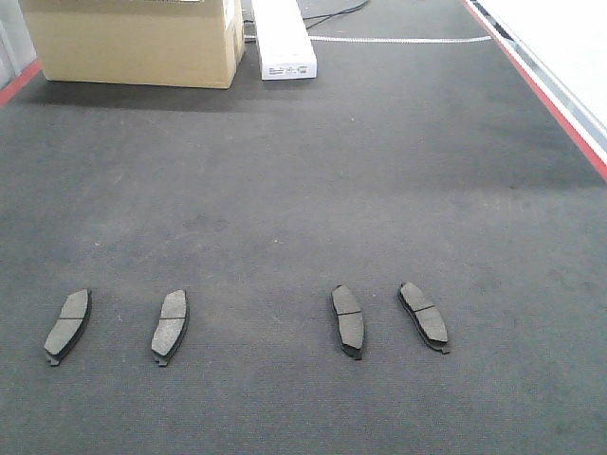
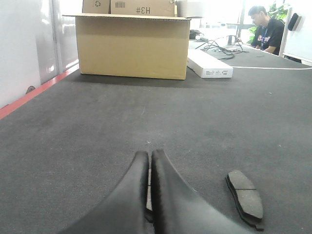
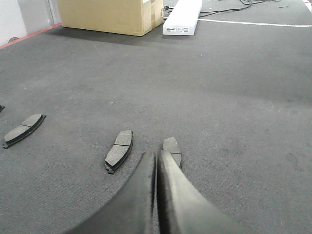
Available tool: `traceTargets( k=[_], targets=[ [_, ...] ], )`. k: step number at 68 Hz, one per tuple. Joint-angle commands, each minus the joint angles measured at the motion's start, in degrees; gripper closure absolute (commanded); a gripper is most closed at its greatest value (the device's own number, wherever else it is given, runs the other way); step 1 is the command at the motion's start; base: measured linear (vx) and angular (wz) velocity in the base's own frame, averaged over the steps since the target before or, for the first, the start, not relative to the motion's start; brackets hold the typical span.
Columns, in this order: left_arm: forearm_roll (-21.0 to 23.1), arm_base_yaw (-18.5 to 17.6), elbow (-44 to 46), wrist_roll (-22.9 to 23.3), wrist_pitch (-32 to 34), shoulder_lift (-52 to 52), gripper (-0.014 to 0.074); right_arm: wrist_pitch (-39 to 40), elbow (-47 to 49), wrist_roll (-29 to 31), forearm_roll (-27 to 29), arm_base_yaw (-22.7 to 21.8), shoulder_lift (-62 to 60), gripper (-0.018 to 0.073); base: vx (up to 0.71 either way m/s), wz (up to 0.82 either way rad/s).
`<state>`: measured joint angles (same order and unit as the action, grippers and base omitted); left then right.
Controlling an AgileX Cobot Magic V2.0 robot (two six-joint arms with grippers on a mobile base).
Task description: Move and align brake pads A on conveyor
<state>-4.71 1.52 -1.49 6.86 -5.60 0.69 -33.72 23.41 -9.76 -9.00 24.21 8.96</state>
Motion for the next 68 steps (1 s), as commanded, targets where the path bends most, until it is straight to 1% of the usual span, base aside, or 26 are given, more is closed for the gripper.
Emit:
traceTargets(
  k=[1, 6, 68],
  targets=[
    [2.0, 0.18, -1.07, -0.35, 4.76, 0.94, 0.0602, 4.24, 1.56, 0.75, -0.67, -0.22, 0.63, 0.0571, 0.0, 0.0],
    [3.53, 0.18, -1.07, -0.35, 4.7, 0.94, 0.0602, 4.24, 1.56, 0.75, -0.67, -0.22, 0.63, 0.0571, 0.0, 0.0],
    [3.4, 0.18, -1.01, -0.31, 4.6, 0.88, 0.0602, 4.24, 1.56, 0.75, -0.67, -0.22, 0.63, 0.0571, 0.0, 0.0]
  ],
)
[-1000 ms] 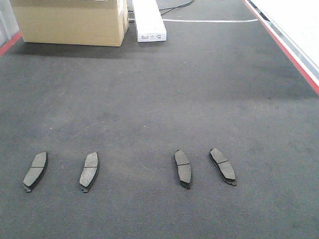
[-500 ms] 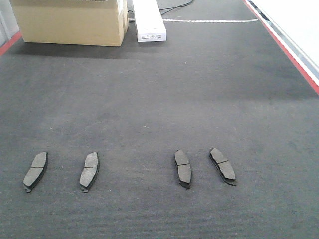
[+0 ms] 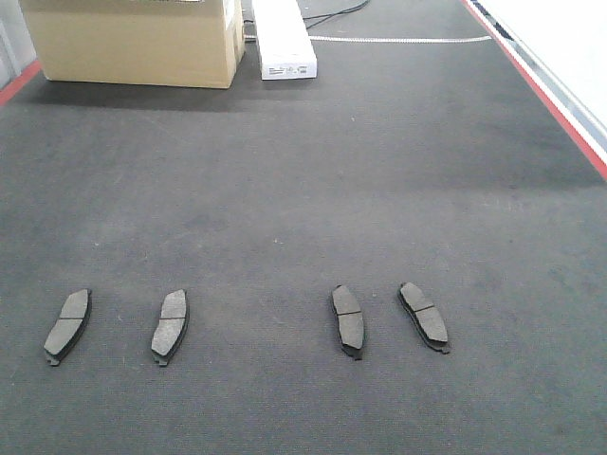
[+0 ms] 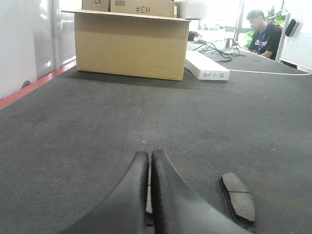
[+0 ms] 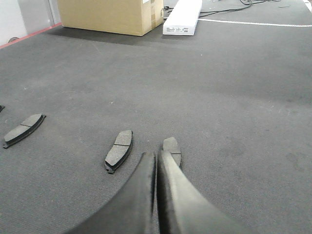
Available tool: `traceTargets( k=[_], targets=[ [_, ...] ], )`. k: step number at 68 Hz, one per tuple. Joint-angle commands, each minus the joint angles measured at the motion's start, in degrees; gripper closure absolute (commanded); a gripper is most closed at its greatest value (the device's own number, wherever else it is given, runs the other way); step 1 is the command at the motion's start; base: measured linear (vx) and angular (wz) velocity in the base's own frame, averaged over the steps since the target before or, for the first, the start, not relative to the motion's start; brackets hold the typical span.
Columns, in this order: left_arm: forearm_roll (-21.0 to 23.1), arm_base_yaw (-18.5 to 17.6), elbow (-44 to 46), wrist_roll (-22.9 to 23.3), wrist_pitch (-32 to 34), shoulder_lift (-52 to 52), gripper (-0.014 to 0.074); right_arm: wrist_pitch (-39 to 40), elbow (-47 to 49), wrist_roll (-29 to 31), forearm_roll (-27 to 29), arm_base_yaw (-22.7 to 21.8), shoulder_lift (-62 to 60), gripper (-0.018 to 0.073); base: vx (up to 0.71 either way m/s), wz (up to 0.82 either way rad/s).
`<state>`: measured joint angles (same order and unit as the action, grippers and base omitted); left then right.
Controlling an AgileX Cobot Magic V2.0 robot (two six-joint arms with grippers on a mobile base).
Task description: Move and align brake pads A on conveyor
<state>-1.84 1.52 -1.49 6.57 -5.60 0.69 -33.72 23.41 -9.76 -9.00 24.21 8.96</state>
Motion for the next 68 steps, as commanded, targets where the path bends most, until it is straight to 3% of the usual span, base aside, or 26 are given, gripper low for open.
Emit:
traceTargets(
  k=[1, 7, 11, 20, 26, 34, 40, 56, 68],
  targets=[
    [0.54, 0.18, -1.01, -0.02, 4.6, 0.88, 0.0602, 4.24, 1.56, 0.75, -0.74, -0.22, 0.63, 0.0571, 0.0, 0.0],
    [0.54, 0.18, -1.01, -0.02, 4.6, 0.88, 0.0602, 4.55, 1.56, 1.23, -2.27, -0.54, -0.01, 0.0571, 0.0, 0.0],
    [0.54, 0.18, -1.01, -0.02, 4.6, 0.88, 0.0602, 6.41, 1.56, 2.23, -3.14, -3.14, -0.25, 0.0571, 0.0, 0.0],
    [0.54, 0.18, -1.01, -0.02, 4.6, 0.88, 0.0602, 10.05, 1.56, 3.16, 0.9, -13.64, -0.25, 0.0571, 0.0, 0.0],
    [0.54, 0.18, -1.01, -0.02, 4.6, 0.88, 0.0602, 9.8, 1.56, 7.48, 4.81, -20.37, -0.25, 0.0571, 0.0, 0.0],
    [0.54, 0.18, -1.01, -0.02, 4.6, 0.88, 0.0602, 8.84, 1.51, 11.8, 6.73, -26.2, -0.25, 0.0571, 0.0, 0.0],
    [0.54, 0.18, -1.01, -0.02, 4.6, 0.88, 0.0602, 11.39, -0.4, 11.8, 5.74, -27.1, -0.82, 0.0571, 0.0, 0.0],
    [0.54, 0.18, -1.01, -0.02, 4.6, 0.88, 0.0602, 28.15, -15.52, 10.85, 5.73, -26.9, -4.72, 0.0571, 0.0, 0.0],
    [0.54, 0.18, -1.01, -0.02, 4.6, 0.88, 0.0602, 34.75, -23.81, 6.51, 4.04, -26.9, -10.55, 0.0571, 0.0, 0.0]
  ],
)
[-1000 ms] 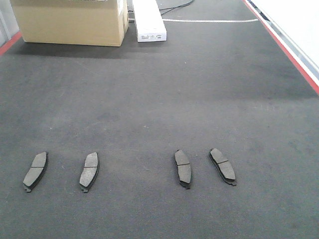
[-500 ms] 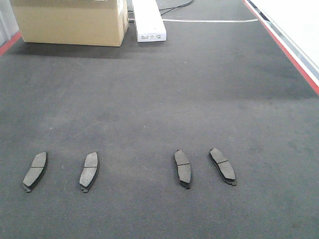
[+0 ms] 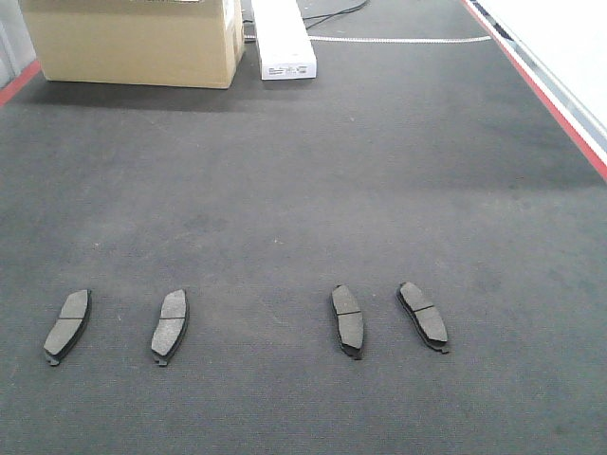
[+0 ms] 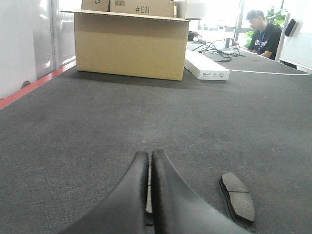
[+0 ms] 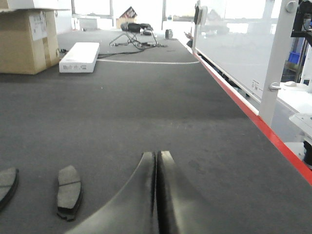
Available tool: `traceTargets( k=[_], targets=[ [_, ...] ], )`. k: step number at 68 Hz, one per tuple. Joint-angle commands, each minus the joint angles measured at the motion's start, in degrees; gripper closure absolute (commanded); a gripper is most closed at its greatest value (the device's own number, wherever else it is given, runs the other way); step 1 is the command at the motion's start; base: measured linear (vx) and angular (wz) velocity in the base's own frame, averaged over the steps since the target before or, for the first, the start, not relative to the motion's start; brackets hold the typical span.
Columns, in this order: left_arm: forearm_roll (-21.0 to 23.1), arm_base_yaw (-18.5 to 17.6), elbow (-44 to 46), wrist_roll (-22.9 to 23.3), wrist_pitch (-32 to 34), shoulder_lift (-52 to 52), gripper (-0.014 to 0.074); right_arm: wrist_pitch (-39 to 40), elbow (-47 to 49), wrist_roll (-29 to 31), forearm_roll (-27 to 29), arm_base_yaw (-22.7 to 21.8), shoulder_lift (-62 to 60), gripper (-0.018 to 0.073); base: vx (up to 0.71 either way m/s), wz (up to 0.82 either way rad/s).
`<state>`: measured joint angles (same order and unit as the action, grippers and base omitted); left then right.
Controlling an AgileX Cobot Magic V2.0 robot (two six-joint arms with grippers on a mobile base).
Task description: Move and align brake pads A on conveyor
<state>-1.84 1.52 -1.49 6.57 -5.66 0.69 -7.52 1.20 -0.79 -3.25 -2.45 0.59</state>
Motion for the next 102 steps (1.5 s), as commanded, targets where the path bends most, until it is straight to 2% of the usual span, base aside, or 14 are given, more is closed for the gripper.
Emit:
traceTargets(
  k=[1, 3, 8, 102],
  targets=[
    [0.54, 0.18, -1.01, -0.02, 4.68, 0.81, 0.0602, 10.2, -2.6, -3.21, -1.9, -0.24, -2.07, 0.0571, 0.0, 0.0],
    [0.54, 0.18, -1.01, -0.02, 4.62, 0.82, 0.0602, 13.13, -3.78, -4.09, -1.97, -0.24, -1.93, 0.0571, 0.0, 0.0],
    [0.54, 0.18, -1.01, -0.02, 4.58, 0.82, 0.0602, 12.2, -3.54, -5.89, -2.12, -0.24, -1.94, 0.0571, 0.0, 0.0],
    [0.54, 0.18, -1.01, -0.02, 4.58, 0.82, 0.0602, 11.83, -3.54, -5.09, -1.83, -0.24, -1.88, 0.0571, 0.0, 0.0]
  ],
)
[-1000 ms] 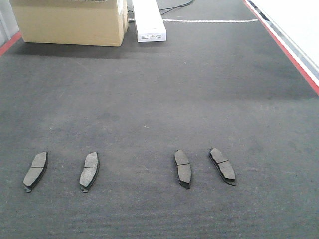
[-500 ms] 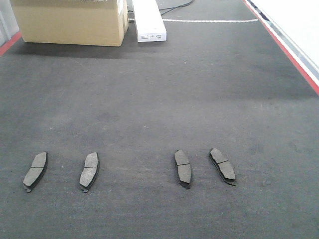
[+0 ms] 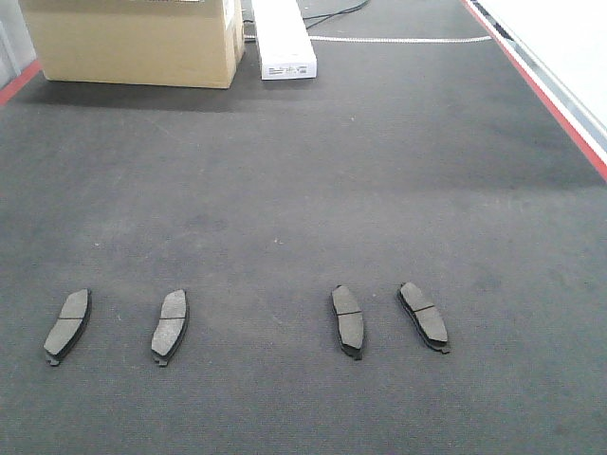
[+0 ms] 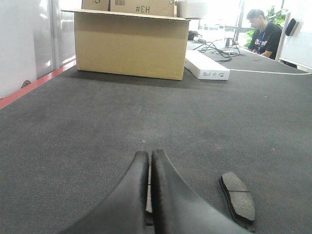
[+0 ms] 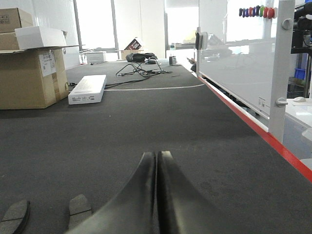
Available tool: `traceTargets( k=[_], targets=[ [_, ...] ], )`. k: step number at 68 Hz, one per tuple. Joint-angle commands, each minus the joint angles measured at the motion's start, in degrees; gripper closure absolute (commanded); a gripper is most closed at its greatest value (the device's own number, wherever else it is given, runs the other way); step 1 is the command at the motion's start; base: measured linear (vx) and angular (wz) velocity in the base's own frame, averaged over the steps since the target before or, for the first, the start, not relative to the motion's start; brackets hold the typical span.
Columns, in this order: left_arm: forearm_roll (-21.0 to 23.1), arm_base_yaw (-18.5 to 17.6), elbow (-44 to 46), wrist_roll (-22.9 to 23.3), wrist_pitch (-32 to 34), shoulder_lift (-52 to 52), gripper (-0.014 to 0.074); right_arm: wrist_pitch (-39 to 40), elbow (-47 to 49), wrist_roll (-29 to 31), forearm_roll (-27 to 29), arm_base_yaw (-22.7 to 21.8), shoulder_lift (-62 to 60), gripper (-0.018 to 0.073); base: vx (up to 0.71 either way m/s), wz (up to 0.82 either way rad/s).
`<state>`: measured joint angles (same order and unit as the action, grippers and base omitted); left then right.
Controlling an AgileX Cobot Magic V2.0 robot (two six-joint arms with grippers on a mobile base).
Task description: Move and align brake pads A on conveyor
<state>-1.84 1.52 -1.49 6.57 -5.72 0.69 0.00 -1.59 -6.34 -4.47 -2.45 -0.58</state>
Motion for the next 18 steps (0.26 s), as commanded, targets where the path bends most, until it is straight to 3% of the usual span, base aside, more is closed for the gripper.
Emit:
traceTargets(
  k=[1, 18],
  targets=[
    [0.54, 0.18, -1.01, -0.02, 4.64, 0.82, 0.0602, 4.31, -0.75, 0.46, -0.6, -0.24, -0.72, 0.0571, 0.0, 0.0],
    [0.54, 0.18, -1.01, -0.02, 4.64, 0.82, 0.0602, 4.31, -0.75, 0.46, -0.6, -0.24, -0.72, 0.0571, 0.0, 0.0]
  ],
)
